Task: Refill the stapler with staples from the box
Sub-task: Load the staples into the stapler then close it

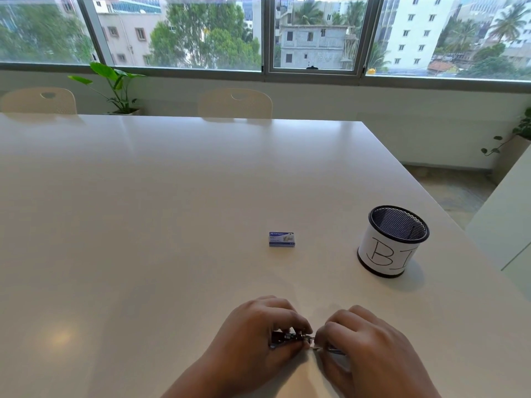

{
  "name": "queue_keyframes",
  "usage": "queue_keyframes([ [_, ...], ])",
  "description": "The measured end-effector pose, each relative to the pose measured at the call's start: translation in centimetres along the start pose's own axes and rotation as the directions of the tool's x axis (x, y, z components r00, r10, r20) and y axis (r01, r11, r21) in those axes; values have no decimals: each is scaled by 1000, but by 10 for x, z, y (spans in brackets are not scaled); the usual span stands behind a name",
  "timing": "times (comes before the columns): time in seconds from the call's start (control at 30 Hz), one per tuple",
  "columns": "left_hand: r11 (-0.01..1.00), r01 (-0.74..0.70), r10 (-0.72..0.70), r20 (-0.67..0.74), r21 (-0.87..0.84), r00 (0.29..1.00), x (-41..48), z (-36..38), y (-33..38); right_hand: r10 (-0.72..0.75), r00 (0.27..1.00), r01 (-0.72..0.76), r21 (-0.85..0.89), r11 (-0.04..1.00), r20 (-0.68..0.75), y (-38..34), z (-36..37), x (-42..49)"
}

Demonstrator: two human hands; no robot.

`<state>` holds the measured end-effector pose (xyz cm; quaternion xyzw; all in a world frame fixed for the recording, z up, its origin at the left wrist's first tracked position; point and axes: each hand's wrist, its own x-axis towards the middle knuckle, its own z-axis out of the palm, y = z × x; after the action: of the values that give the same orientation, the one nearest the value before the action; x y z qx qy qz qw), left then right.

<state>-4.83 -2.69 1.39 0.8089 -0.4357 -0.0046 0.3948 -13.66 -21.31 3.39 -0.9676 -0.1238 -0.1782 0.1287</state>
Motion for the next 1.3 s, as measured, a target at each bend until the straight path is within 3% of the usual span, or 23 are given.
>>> queue_keyframes([
  [0.33, 999, 25, -25, 5, -20, 1000, 0, 0, -1, 73, 997, -74, 8, 997, 29, -4, -4, 1],
  [0.63, 999, 35, -34, 8, -38, 999, 0, 1, -2, 102, 989, -128, 277, 952, 106, 11, -10, 4],
  [0.93, 999, 40, -40, 14, -26, 999, 0, 1, -2, 7, 976, -52, 203, 978, 216, 17, -14, 12],
  [1.3, 999, 33, -33, 21, -25, 999, 2, -1, 0, -64, 976, 45, 98, 994, 210, 14, -15, 17],
])
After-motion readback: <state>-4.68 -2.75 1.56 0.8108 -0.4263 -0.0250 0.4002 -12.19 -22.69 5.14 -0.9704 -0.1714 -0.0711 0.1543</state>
